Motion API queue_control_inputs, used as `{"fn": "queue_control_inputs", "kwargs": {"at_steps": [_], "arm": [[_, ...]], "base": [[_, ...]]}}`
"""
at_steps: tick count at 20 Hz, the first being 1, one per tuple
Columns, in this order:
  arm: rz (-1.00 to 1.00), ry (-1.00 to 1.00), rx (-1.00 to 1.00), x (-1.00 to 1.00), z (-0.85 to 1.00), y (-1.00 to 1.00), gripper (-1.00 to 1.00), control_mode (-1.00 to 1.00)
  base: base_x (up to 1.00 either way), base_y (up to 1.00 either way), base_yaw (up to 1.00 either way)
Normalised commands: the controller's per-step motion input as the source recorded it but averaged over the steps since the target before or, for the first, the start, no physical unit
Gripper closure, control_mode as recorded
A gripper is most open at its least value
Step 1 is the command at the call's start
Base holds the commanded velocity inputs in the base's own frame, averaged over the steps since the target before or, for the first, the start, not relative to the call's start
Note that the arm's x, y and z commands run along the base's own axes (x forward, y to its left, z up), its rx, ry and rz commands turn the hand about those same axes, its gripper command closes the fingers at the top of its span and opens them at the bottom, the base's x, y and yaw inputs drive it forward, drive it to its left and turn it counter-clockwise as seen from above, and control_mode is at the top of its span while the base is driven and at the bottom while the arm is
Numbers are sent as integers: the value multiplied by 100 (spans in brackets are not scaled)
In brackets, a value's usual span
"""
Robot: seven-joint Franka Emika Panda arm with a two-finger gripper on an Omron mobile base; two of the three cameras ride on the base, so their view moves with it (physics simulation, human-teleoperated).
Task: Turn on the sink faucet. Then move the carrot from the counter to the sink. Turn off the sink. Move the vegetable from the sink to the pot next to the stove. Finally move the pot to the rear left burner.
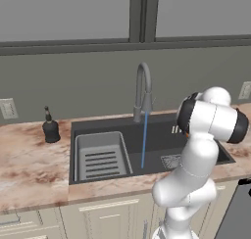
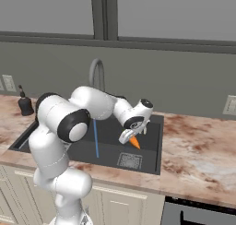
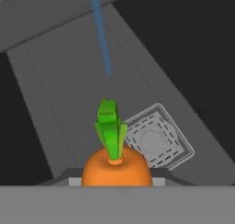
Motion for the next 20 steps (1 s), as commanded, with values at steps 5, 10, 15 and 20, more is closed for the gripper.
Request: {"fn": "queue_control_inputs", "kwargs": {"at_steps": [5,10,15,20], "arm": [[-8,-2,6,38,0,0,100,-100],[-2,0,5,47,-7,0,100,-100],[0,1,2,24,-29,0,100,-100],[0,0,1,6,-34,-2,100,-100]], "base": [[0,0,0],[0,0,0],[0,0,0],[0,0,0]]}}
